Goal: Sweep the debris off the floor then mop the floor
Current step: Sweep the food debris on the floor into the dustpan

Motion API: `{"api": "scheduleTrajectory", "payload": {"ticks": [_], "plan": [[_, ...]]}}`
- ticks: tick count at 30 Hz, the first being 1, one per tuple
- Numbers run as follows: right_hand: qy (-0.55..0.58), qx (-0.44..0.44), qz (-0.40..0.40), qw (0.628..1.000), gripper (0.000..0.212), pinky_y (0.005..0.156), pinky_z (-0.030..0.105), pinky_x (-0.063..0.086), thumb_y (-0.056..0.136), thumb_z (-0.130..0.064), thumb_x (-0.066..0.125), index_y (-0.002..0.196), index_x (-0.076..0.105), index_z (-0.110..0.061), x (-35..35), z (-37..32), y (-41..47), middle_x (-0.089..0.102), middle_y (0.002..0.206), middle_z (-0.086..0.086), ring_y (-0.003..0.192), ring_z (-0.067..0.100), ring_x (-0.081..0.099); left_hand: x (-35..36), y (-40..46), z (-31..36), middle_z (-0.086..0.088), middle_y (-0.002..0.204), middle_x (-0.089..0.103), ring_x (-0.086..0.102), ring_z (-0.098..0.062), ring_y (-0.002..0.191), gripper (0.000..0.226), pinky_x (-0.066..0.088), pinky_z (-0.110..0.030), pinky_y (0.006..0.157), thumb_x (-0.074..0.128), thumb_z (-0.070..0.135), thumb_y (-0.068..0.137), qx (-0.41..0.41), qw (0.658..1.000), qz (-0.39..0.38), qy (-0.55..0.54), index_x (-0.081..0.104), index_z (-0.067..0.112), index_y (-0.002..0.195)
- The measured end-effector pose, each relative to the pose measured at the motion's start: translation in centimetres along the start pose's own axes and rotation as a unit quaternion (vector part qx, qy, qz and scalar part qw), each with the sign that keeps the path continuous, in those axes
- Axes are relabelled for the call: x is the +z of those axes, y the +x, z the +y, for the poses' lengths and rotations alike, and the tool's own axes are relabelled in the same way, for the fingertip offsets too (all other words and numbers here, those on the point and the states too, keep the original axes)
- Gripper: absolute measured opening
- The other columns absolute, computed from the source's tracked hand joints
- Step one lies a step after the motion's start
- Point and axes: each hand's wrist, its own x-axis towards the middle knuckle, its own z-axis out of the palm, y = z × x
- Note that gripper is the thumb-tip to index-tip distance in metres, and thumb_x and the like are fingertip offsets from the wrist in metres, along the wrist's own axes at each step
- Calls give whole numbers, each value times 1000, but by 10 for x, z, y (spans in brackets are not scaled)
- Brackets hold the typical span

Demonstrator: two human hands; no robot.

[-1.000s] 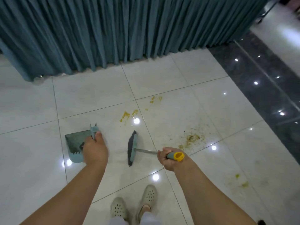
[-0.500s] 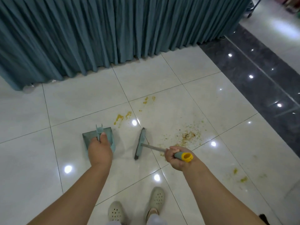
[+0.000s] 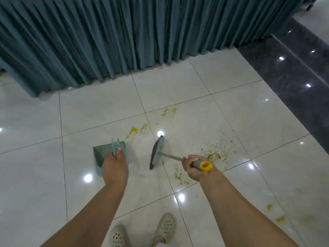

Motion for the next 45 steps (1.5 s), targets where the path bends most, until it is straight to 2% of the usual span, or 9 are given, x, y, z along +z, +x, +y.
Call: {"api": "scheduleTrajectory", "payload": {"ticks": [2,5,9,14,20,23,29,35,45], "plan": [[8,-14,2,1000,16,25,14,35,99,-5,41,115,39,-1,-6,-28,-3,43,85,21,50,7,37,17,-9,6,-18,87,61,61,-35,83,42,49,-39,73,38,38,99,1,1000,1,3,55,1,90],[23,-27,3,999,21,25,14,36,100,-6,41,119,38,0,-18,-62,-4,43,87,21,33,13,42,34,-18,10,-17,83,61,60,-34,79,44,47,-37,68,37,38,99,6,1000,-6,11,55,-1,88],[54,-56,16,997,23,27,14,37,99,-5,41,122,41,-2,-40,-99,-12,43,90,23,49,8,39,54,-33,15,-16,80,57,56,-32,75,47,42,-35,64,37,38,98,8,1000,-20,12,56,-4,89],[70,-89,16,993,20,26,14,36,101,-8,37,121,40,-3,-64,-115,-29,43,91,25,22,17,40,62,-49,21,-15,86,57,52,-27,76,45,34,-27,52,37,35,100,26,999,-30,15,56,-5,98],[12,-95,1,995,22,26,14,37,100,-3,37,120,36,-11,-73,-82,-55,41,86,19,24,15,40,49,-64,13,-14,88,57,54,-29,82,42,40,-32,69,37,34,100,49,998,-42,2,56,-3,99],[-20,-69,-13,997,16,27,14,38,98,-2,38,114,40,-1,-78,-51,-62,41,83,17,24,13,39,37,-69,5,-16,85,57,55,-30,81,40,45,-37,74,38,34,100,52,998,-39,1,54,-1,90],[-48,-39,-18,998,6,26,13,38,96,2,36,95,43,1,-91,24,-58,42,78,19,22,13,37,0,-80,-15,-18,84,57,57,-31,82,41,43,-34,72,40,32,100,46,998,-37,-18,55,-6,94],[-72,-59,14,996,26,26,13,39,95,4,35,121,36,-3,-122,64,-61,42,82,21,21,14,37,-37,-87,-46,-28,95,62,59,-39,93,37,40,-34,74,40,30,100,44,998,-38,-2,54,-4,92],[-140,-110,33,983,24,26,12,37,96,5,32,120,34,0,-159,85,-93,39,80,15,21,11,35,-88,-114,-99,-25,91,59,57,-37,90,34,37,-33,74,40,30,100,26,999,-33,-9,50,0,86]]}}
